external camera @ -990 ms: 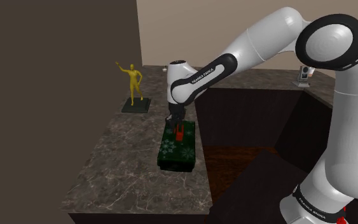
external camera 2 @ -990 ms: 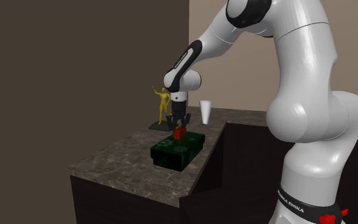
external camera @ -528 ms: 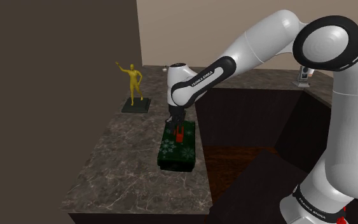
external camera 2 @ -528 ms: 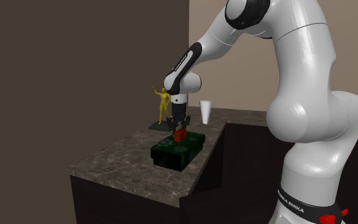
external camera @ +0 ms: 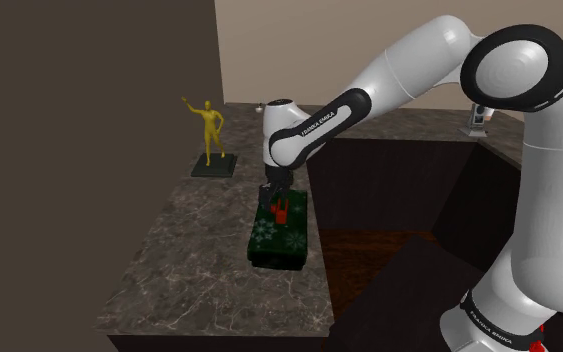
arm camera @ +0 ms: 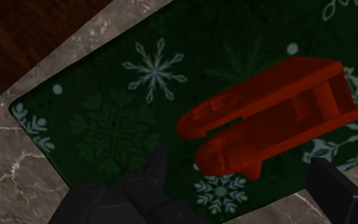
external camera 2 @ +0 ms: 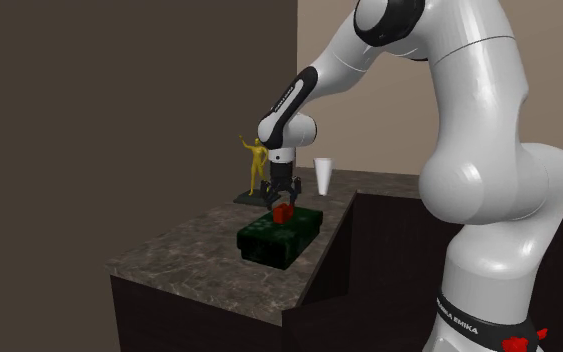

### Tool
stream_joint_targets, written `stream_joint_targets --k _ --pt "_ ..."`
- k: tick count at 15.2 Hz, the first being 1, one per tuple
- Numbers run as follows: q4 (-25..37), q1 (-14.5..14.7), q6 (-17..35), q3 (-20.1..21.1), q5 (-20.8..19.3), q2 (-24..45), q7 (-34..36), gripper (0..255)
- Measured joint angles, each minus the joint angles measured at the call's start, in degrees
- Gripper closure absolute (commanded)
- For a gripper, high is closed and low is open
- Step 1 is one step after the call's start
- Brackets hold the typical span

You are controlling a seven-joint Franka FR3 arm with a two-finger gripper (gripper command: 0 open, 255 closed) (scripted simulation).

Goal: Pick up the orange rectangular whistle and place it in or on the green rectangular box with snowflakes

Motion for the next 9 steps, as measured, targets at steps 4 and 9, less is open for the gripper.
stream_joint_targets --k 4,9 --pt "1.01 -0.51 -4.55 0.43 1.06 -3.67 -0.82 0" --pt "1.81 -0.48 -6.00 0.56 1.27 -4.30 -0.83 0"
